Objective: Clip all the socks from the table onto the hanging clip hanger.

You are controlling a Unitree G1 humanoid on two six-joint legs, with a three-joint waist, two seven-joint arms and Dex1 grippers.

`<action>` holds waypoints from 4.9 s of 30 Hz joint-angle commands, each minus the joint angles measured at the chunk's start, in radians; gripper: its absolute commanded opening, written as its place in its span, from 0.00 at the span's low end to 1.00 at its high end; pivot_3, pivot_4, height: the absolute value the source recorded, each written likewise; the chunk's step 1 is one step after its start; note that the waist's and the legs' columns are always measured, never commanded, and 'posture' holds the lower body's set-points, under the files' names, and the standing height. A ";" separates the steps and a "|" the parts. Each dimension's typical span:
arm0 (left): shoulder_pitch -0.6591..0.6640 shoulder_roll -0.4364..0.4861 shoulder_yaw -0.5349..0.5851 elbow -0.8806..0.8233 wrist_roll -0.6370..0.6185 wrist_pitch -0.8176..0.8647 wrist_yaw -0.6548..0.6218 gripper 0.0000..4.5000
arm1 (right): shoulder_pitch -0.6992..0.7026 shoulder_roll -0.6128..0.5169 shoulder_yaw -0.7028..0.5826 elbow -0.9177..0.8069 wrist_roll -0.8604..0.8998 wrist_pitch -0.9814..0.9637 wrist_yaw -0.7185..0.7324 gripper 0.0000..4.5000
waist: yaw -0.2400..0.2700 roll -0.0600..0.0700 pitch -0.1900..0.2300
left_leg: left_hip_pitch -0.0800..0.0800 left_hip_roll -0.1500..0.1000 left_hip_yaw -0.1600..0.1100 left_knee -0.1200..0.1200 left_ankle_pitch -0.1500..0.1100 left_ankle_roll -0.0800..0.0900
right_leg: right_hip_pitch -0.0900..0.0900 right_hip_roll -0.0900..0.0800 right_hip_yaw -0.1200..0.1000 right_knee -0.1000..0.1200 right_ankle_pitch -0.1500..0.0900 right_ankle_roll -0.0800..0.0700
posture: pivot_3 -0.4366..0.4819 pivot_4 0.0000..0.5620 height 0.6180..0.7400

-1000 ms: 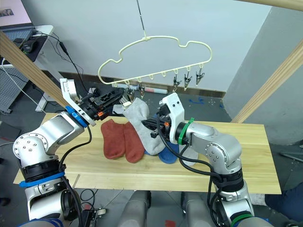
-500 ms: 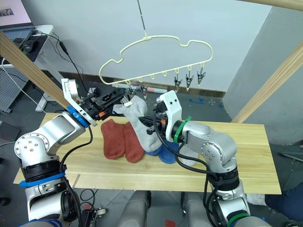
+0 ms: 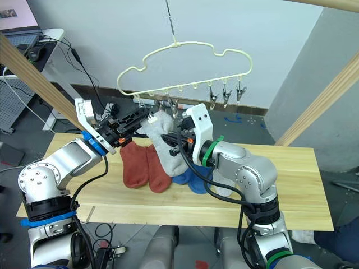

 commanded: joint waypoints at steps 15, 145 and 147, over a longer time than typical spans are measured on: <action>0.076 0.136 -0.025 -0.238 0.265 -0.155 -0.145 0.73 | 0.050 0.032 0.094 0.148 -0.096 -0.168 0.017 0.66 | 0.008 0.001 0.000 | 0.000 0.000 0.000 -0.002 0.000 0.000 | -0.002 -0.001 0.000 -0.001 0.000 -0.001 | 0.77 0.56 1.00; -0.086 -0.232 -0.357 0.055 1.293 -0.945 -0.243 0.47 | 0.060 -0.261 -0.071 -0.174 0.062 -0.327 0.101 1.00 | 0.017 0.001 0.001 | -0.001 -0.001 0.001 0.002 0.001 -0.001 | 0.000 0.003 0.000 0.002 0.003 -0.006 | 0.67 0.54 1.00; -0.086 -0.231 -0.356 0.056 1.293 -0.944 -0.242 0.53 | 0.060 -0.261 -0.071 -0.174 0.062 -0.327 0.101 1.00 | 0.017 0.001 0.001 | -0.001 -0.001 0.001 0.002 0.001 -0.001 | 0.000 0.003 0.000 0.002 0.003 -0.006 | 0.67 0.54 1.00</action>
